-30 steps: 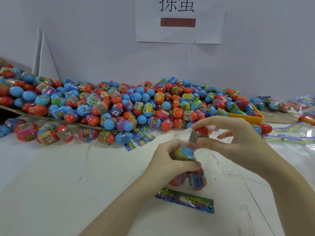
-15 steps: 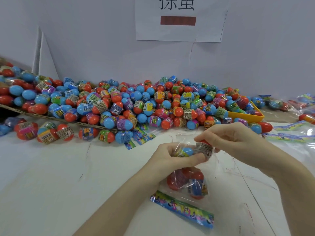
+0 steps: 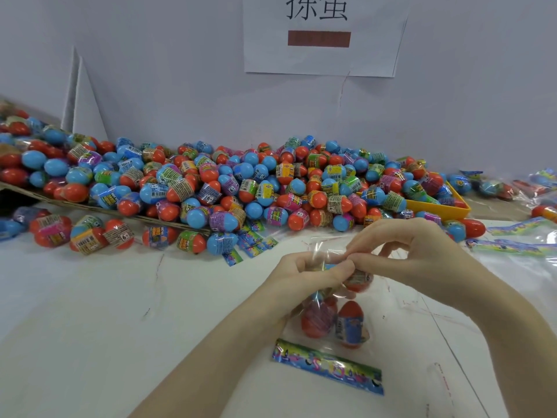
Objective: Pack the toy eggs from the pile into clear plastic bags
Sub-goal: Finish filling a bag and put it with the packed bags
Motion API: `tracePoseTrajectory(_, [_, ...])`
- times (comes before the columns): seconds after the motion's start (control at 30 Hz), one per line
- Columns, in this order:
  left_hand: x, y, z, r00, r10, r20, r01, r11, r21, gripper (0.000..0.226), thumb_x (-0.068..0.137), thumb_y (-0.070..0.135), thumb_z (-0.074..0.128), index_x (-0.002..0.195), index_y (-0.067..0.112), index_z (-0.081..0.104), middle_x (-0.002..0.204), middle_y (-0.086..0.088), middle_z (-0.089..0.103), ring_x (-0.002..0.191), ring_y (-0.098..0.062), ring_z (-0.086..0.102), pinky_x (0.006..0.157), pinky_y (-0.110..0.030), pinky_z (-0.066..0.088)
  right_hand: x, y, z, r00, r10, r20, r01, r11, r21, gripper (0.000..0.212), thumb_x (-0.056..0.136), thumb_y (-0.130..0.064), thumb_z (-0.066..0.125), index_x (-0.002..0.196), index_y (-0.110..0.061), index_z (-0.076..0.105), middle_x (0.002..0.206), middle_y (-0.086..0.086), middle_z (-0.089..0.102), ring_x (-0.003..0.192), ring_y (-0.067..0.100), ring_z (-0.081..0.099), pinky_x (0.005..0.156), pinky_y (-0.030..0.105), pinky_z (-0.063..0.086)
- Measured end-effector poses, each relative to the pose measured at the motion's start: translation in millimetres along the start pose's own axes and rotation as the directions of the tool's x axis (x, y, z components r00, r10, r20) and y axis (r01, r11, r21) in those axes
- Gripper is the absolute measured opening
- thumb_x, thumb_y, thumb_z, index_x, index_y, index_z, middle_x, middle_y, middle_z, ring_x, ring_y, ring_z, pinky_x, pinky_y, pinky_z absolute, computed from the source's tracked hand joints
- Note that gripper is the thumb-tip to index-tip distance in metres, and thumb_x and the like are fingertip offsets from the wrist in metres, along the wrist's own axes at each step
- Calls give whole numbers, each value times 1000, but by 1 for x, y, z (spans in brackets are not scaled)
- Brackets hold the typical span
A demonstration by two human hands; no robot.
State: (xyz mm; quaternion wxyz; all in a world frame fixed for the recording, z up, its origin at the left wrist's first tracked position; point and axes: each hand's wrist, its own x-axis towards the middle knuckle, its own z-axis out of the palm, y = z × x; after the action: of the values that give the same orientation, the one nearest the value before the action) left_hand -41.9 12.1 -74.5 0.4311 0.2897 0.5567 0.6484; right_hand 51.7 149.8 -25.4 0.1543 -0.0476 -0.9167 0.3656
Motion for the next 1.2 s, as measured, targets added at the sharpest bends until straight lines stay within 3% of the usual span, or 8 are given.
tracePoseTrajectory(0.2, [1,-3,0,998,48,-31,-47,998,33,22,76,5,70,98,11,69,87,-3,72,79,-10,67,71,-15,51,1,-2,7,997,-57,-45,53,995,-83,6,70,-31,61,70,-33,67,68,-14,68,75,-6,59,68,5,41])
tracePoseTrajectory(0.33, [2,-3,1,995,47,-88,-49,999,-16,26,75,5,71,101,11,68,84,-5,72,74,-11,67,71,-15,52,2,0,10,991,-69,-119,60,995,-84,4,72,-24,64,74,-23,67,66,-10,69,69,-2,63,72,13,48])
tracePoseTrajectory(0.57, [1,-2,4,981,80,-175,-82,997,-1,26,71,10,76,94,19,68,83,-1,74,77,-9,69,62,-12,49,1,-3,9,985,-21,-170,23,1000,6,31,61,-56,56,78,-31,61,79,-23,66,75,-7,61,73,1,40])
tracePoseTrajectory(0.63, [-1,-1,4,975,119,-189,-116,993,27,24,71,12,75,92,20,68,85,2,73,77,-6,68,62,-12,49,1,-5,8,969,-34,-246,40,999,18,25,63,-48,63,80,-31,61,83,-24,65,77,-6,60,71,3,41])
tracePoseTrajectory(0.7, [-1,1,6,974,139,-179,-135,990,31,23,71,18,73,93,17,69,87,4,72,75,-2,66,61,-12,49,3,-3,6,938,-17,-346,53,994,97,18,70,-22,73,82,-30,62,82,-17,66,73,-3,61,68,7,46])
tracePoseTrajectory(0.8, [-1,5,8,967,160,-198,-167,986,-16,40,63,40,65,96,18,69,97,5,72,91,-7,67,70,-16,51,4,-2,6,911,107,-399,30,946,322,39,69,5,73,84,-29,62,85,-10,63,62,1,63,59,10,49])
tracePoseTrajectory(0.9, [-1,9,8,947,214,-240,-243,965,-98,41,64,41,59,95,14,67,89,6,74,79,-7,69,63,-15,51,5,-4,7,914,166,-371,32,881,472,44,66,13,70,85,-26,63,89,-6,65,63,4,65,56,13,51])
tracePoseTrajectory(1.2, [-2,13,0,864,341,-369,-410,903,-125,21,57,28,68,77,21,68,75,4,73,64,-9,68,56,-14,49,4,-5,5,921,152,-359,70,842,535,43,63,14,70,85,-22,65,66,-3,70,65,9,67,59,17,53])
